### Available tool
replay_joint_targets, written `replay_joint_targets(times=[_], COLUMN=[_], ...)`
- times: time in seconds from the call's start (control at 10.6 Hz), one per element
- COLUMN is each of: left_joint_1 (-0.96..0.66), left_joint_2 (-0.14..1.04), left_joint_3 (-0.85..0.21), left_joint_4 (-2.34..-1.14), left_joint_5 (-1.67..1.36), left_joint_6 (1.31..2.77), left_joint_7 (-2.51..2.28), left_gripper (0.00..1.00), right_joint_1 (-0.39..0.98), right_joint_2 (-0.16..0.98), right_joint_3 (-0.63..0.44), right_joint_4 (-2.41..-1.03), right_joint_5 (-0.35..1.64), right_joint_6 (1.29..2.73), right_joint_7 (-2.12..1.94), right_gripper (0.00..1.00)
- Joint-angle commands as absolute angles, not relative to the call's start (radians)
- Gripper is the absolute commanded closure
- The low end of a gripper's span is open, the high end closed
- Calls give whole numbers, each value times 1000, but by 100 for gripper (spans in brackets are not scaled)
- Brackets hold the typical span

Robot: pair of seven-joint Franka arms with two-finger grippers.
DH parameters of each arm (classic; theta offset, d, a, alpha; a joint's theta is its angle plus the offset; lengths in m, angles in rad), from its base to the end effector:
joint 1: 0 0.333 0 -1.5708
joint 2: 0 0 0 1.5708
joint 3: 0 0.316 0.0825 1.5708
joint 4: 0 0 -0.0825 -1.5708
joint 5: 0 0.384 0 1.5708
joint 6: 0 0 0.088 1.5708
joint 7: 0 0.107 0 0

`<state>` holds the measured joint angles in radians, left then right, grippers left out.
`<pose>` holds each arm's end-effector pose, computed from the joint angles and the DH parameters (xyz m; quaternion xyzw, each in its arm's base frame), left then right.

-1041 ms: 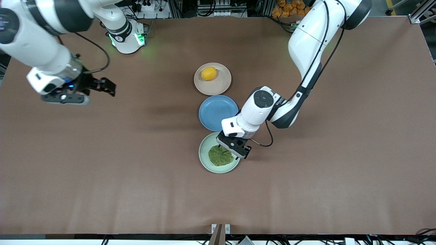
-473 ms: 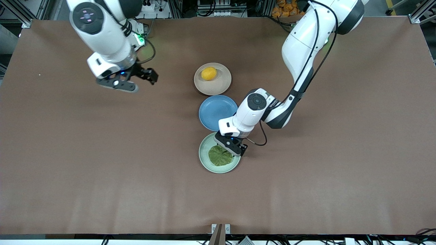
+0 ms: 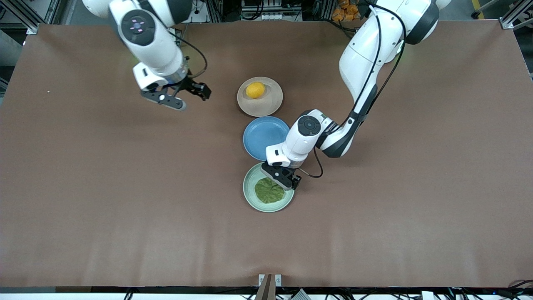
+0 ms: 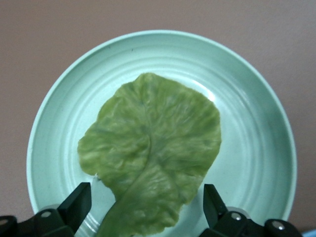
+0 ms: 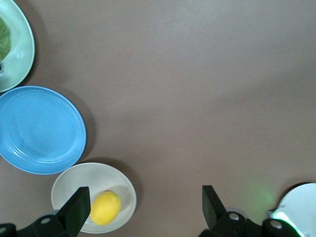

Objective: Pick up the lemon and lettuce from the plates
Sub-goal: 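Grasp the lettuce with the left gripper while the right gripper reaches the lemon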

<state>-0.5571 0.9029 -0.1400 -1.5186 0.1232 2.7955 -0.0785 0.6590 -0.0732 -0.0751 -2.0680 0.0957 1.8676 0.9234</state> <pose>0.5741 -0.4612 0.1671 0.9297 -0.3145 0.1703 0.0883 0.4276 0.2906 0.4544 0.9796 -0.1847 -0.0789 0.0089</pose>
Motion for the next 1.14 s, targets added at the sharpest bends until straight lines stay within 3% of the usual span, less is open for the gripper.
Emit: replay_joint_targets(times=[0.0, 0.19, 0.28, 0.57, 1.04], left_joint_1=[-591, -591, -591, -588, -574], left_joint_2=[920, 914, 910, 904, 902], left_joint_3=[-109, -109, -109, -107, -75], left_joint_4=[-1496, -1496, -1499, -1509, -1565], left_joint_5=[144, 140, 141, 146, 153], left_joint_6=[2812, 2810, 2810, 2806, 2806], left_joint_7=[-80, -86, -104, -124, -115], left_gripper=[45, 87, 98, 100, 100], right_joint_1=[742, 788, 814, 869, 985], right_joint_2=[-92, -69, -57, -12, 46], right_joint_3=[-81, -81, -81, -81, -81], right_joint_4=[-2184, -2204, -2204, -2206, -2267], right_joint_5=[106, 107, 116, 143, 143], right_joint_6=[2011, 2048, 2055, 2092, 2322], right_joint_7=[1070, 1205, 1283, 1454, 1641], right_gripper=[0, 0, 0, 0, 0])
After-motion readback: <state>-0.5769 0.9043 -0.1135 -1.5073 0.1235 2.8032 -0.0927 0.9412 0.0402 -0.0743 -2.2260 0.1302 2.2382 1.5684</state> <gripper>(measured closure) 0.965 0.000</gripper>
